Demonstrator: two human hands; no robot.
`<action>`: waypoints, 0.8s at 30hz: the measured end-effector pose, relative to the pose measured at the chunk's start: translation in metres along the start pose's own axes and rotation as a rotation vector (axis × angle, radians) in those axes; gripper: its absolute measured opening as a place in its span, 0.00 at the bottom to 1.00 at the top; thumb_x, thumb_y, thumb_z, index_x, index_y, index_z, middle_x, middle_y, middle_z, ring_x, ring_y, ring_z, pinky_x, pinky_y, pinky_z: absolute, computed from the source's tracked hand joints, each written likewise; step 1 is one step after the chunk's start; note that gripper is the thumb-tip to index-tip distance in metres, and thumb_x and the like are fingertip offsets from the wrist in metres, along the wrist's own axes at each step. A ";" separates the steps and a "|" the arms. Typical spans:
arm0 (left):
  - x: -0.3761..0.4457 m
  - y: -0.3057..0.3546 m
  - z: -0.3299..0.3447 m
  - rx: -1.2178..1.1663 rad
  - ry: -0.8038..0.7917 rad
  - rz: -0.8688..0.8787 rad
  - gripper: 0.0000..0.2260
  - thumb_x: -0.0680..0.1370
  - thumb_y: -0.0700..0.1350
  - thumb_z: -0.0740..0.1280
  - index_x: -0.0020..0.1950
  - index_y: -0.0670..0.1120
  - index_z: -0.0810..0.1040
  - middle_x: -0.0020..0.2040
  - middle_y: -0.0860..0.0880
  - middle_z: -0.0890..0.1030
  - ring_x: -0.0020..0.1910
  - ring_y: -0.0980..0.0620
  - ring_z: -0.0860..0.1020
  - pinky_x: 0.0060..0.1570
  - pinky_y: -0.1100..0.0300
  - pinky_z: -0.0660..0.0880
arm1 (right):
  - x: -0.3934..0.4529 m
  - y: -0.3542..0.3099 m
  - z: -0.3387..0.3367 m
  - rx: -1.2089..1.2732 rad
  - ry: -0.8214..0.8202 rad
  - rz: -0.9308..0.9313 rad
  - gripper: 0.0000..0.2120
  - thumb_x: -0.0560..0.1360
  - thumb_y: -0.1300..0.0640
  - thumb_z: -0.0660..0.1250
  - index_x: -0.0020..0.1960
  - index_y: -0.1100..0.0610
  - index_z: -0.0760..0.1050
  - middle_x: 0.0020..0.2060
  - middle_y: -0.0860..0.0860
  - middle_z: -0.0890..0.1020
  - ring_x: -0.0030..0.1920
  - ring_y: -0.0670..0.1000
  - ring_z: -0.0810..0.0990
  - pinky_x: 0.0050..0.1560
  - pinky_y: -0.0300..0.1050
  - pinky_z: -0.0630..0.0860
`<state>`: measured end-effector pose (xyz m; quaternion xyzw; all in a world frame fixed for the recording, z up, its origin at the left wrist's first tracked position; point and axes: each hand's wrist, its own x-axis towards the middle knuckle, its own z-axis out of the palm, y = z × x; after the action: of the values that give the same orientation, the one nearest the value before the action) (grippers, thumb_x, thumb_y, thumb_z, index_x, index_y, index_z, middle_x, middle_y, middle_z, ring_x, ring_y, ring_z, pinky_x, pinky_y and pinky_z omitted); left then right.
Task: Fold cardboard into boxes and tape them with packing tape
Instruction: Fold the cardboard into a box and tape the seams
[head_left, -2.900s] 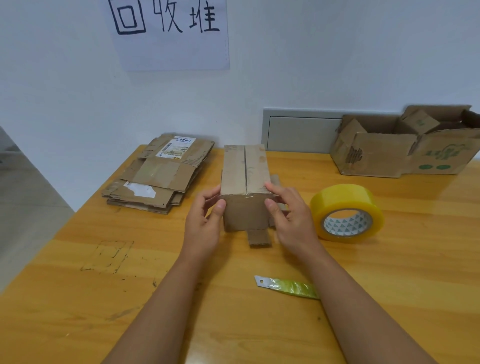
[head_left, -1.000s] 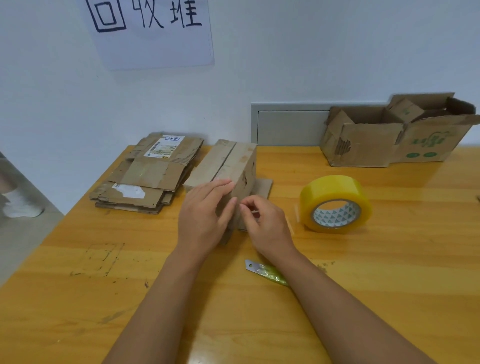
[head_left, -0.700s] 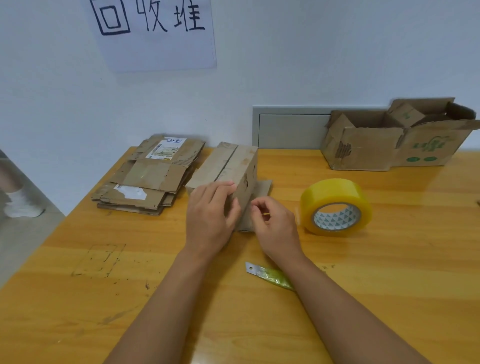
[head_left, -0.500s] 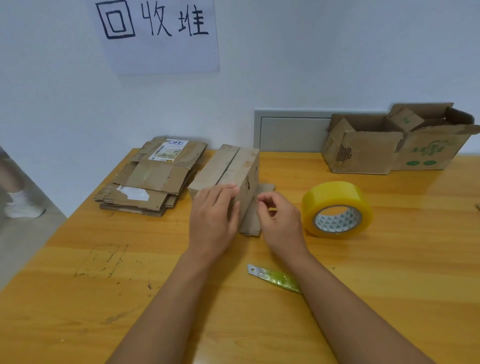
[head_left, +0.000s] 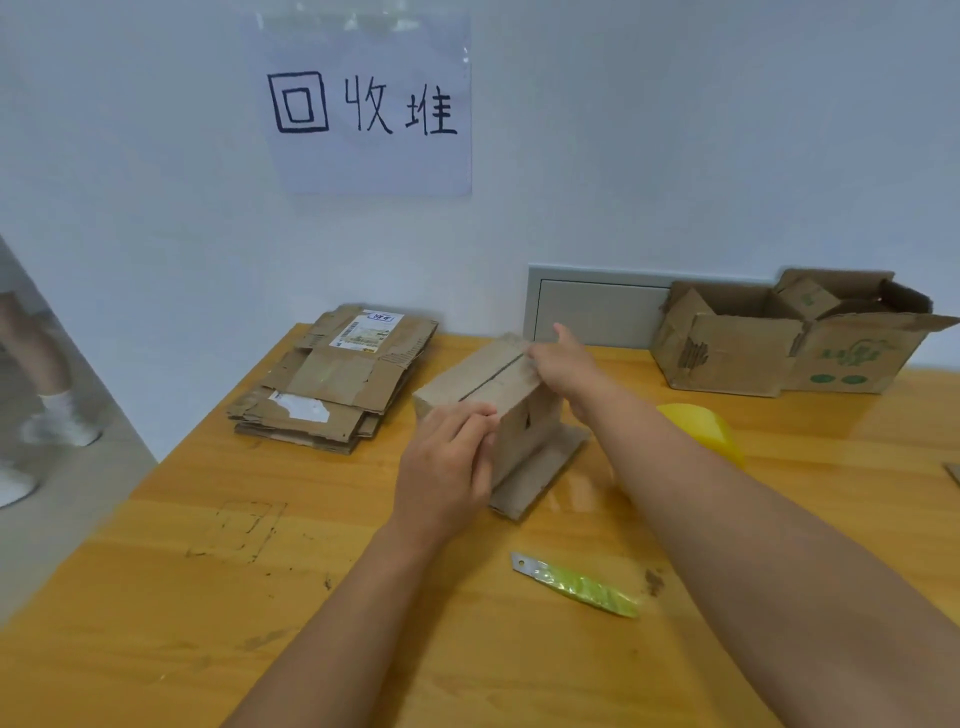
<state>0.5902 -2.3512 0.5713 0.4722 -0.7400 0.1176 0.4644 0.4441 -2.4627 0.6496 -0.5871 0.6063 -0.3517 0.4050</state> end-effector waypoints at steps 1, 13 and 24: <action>0.000 -0.003 -0.004 0.011 -0.026 -0.015 0.05 0.78 0.37 0.66 0.51 0.41 0.81 0.56 0.46 0.80 0.53 0.47 0.78 0.49 0.56 0.76 | 0.001 0.000 -0.002 -0.063 -0.021 0.009 0.28 0.79 0.54 0.61 0.78 0.54 0.60 0.75 0.53 0.66 0.72 0.55 0.66 0.64 0.47 0.67; 0.053 -0.055 -0.011 0.050 -0.513 -0.647 0.31 0.82 0.64 0.52 0.80 0.49 0.57 0.81 0.49 0.53 0.78 0.45 0.58 0.71 0.45 0.63 | -0.066 0.029 -0.008 -0.469 -0.005 -0.398 0.12 0.79 0.57 0.56 0.45 0.59 0.76 0.44 0.53 0.77 0.48 0.54 0.74 0.46 0.51 0.71; 0.023 0.002 -0.003 -0.036 -0.257 -0.419 0.18 0.81 0.55 0.63 0.67 0.48 0.76 0.71 0.52 0.72 0.69 0.53 0.68 0.60 0.64 0.63 | -0.061 0.050 -0.017 -0.504 0.028 -0.480 0.14 0.82 0.54 0.62 0.66 0.54 0.76 0.58 0.50 0.74 0.57 0.51 0.76 0.55 0.41 0.70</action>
<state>0.5877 -2.3621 0.5917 0.6179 -0.6809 -0.0555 0.3893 0.4063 -2.3992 0.6169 -0.7897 0.5242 -0.2841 0.1448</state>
